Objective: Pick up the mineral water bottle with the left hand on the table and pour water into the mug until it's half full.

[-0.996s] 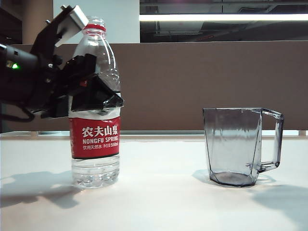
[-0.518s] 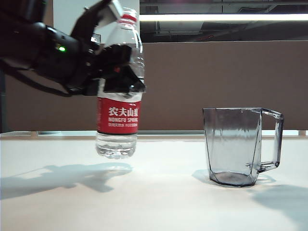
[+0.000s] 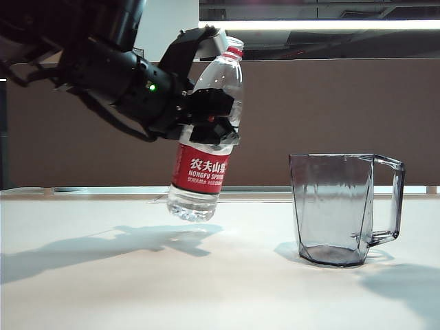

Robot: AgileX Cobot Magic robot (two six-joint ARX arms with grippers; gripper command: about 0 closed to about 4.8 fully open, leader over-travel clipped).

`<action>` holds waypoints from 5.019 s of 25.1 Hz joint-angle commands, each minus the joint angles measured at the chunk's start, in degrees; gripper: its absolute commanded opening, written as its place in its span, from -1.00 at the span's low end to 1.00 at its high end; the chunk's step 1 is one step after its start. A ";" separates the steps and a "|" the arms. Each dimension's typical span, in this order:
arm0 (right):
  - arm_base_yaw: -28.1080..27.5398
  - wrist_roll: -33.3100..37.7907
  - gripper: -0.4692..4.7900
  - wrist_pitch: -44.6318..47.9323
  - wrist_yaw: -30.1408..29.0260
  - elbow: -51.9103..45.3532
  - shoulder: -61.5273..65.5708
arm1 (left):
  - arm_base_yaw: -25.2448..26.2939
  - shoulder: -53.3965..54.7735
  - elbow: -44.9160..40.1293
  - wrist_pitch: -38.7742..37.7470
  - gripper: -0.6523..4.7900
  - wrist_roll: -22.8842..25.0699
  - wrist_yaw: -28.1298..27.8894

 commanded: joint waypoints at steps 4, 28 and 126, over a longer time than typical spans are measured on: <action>-0.04 0.07 -0.85 0.28 0.11 0.39 0.02 | -0.09 0.57 4.15 1.57 0.02 5.90 0.20; -0.04 0.07 -0.85 -2.47 -1.14 0.42 -0.04 | -5.09 5.40 6.97 -1.05 0.02 27.17 0.20; -0.04 0.04 -0.85 -2.47 -1.20 0.42 -0.07 | -3.54 11.93 10.88 6.51 0.02 65.24 0.20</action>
